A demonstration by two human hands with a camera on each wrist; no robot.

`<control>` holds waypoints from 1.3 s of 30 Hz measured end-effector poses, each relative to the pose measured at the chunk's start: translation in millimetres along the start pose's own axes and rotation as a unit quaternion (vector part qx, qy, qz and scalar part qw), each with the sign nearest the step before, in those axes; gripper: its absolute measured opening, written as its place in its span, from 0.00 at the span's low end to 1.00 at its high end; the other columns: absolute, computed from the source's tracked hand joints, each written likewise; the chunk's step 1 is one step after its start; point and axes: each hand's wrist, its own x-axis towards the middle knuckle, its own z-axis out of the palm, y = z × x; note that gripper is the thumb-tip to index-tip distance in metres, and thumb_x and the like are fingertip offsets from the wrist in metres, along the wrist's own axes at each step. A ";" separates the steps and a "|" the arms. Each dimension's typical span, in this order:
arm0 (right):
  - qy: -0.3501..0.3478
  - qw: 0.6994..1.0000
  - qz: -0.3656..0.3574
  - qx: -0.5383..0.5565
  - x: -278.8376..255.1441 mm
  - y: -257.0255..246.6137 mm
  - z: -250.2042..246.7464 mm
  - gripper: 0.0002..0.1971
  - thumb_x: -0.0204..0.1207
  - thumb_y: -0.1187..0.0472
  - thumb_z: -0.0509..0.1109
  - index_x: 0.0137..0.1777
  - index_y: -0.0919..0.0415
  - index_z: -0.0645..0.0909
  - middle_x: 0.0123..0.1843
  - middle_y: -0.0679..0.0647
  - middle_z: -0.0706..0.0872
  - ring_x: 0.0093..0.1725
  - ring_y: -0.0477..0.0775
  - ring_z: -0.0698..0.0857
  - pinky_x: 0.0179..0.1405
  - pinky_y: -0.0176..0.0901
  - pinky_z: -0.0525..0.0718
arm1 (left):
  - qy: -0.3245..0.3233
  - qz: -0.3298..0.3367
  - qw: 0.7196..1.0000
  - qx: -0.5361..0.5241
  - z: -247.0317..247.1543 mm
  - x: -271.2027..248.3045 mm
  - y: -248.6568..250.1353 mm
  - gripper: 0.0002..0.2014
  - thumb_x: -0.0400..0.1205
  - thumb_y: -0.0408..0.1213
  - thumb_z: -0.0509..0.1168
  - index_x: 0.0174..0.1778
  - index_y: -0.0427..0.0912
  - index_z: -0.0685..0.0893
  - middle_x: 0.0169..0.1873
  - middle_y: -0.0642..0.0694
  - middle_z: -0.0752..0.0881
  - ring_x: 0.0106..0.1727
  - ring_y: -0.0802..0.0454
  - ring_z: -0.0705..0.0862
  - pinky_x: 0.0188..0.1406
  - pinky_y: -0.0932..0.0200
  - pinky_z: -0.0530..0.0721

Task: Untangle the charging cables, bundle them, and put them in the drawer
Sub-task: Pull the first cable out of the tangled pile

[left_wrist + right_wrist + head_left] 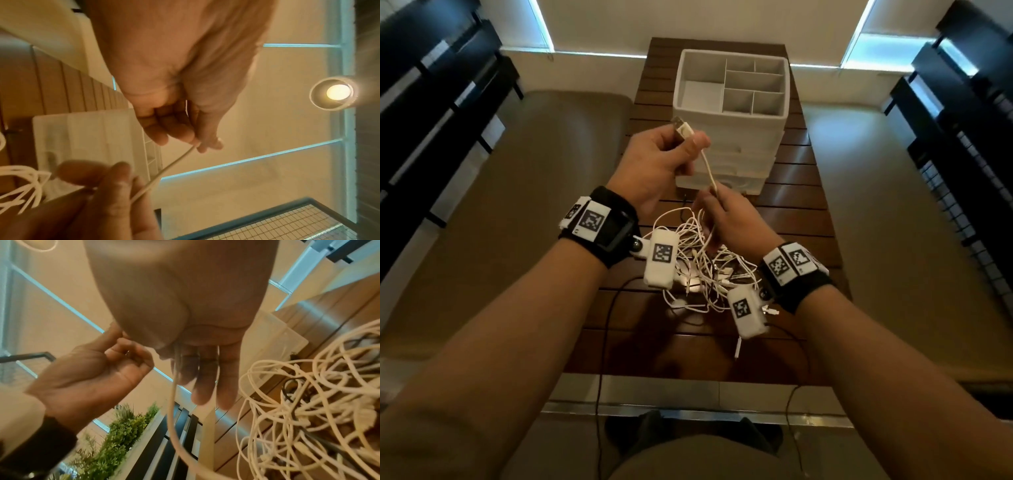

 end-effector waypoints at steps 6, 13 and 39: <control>-0.053 0.995 -0.060 0.056 -2.8 10.5 3.1 0.17 0.92 0.47 0.61 0.54 0.61 0.80 0.34 0.50 0.83 0.31 0.52 0.85 0.29 0.50 0.86 | -0.040 -0.102 0.963 -0.247 13.7 -2.1 12.4 0.19 0.94 0.54 0.54 0.44 0.44 0.76 0.29 0.51 0.73 0.29 0.54 0.77 0.35 0.55 0.83; 0.161 0.968 0.112 -0.156 46.4 65.5 -27.3 0.28 0.78 0.32 0.66 0.60 0.56 0.85 0.57 0.56 0.89 0.49 0.55 0.89 0.53 0.54 0.90 | 0.037 -0.063 0.981 -0.182 3.9 -12.2 40.3 0.26 0.93 0.47 0.61 0.25 0.51 0.81 0.21 0.55 0.63 0.20 0.58 0.58 0.16 0.63 0.59; 0.423 0.879 -0.218 0.008 -66.5 -70.7 -91.5 0.19 0.90 0.49 0.67 0.51 0.67 0.85 0.34 0.60 0.86 0.27 0.60 0.86 0.26 0.57 0.84 | 0.070 -0.082 0.982 -0.157 -17.6 -17.1 39.5 0.24 0.93 0.48 0.59 0.28 0.50 0.69 0.22 0.52 0.62 0.20 0.55 0.57 0.14 0.62 0.57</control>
